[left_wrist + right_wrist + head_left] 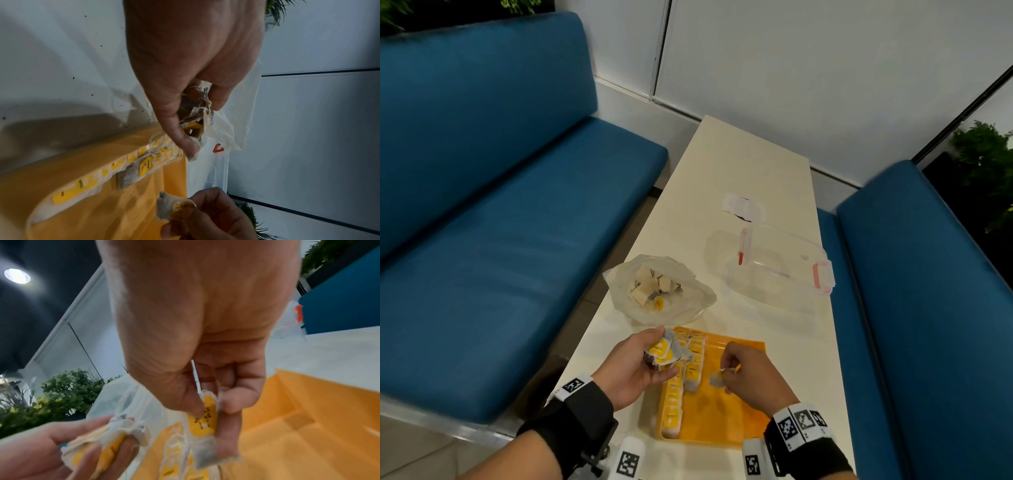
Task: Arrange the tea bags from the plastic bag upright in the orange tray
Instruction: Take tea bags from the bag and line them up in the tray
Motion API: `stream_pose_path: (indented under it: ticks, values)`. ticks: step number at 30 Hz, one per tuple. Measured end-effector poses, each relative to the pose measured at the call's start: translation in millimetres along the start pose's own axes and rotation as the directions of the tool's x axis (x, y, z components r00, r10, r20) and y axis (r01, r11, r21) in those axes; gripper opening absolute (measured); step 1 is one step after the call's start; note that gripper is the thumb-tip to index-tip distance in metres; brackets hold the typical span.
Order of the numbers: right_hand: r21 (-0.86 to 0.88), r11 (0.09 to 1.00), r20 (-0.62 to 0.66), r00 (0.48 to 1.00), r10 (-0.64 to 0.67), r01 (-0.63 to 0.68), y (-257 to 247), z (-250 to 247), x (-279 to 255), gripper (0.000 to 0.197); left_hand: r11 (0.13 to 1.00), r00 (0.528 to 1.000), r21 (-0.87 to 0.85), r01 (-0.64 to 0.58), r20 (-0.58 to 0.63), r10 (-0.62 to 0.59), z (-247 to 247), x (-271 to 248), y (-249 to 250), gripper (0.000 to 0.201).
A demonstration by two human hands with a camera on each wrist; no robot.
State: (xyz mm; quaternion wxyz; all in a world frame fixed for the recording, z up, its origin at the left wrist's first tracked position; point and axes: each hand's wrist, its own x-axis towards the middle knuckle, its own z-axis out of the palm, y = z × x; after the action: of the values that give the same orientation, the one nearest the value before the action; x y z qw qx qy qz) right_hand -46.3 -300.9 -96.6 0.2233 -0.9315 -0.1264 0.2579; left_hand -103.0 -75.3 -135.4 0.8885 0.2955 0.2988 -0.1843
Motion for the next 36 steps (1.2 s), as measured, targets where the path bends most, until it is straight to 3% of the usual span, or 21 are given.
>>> stream_pose_path:
  ticks: [5, 11, 18, 22, 30, 36]
  values:
    - [0.034, 0.998, 0.056, 0.997, 0.046, -0.048, 8, 21, 3, 0.023, 1.000, 1.000, 0.004, -0.012, -0.006, 0.012, 0, 2, 1, 0.038]
    - [0.154, 0.981, 0.195, 0.977, 0.086, -0.117, 6, 36, 5, 0.009, 1.000, 1.000, 0.025, -0.013, -0.001, 0.013, 0, 3, 0, 0.038]
    - [0.176, 0.966, 0.282, 0.950, 0.133, -0.188, 8, 47, 21, 0.025, 0.998, 1.000, 0.058, -0.015, -0.002, 0.015, 3, 2, -2, 0.038]
    - [0.219, 0.949, 0.209, 0.961, 0.180, -0.225, 7, 53, 24, 0.023, 0.997, 1.000, 0.071, -0.018, -0.013, 0.019, 5, 1, -4, 0.035]
    - [0.261, 0.953, 0.019, 0.988, 0.155, -0.154, 15, 72, 32, 0.023, 0.997, 0.999, 0.080, -0.007, -0.043, 0.010, 5, -1, -7, 0.034]
    - [0.331, 0.928, -0.040, 0.980, 0.195, -0.171, 19, 80, 34, 0.027, 0.997, 0.998, 0.077, -0.011, -0.056, 0.016, 6, -1, -8, 0.034]
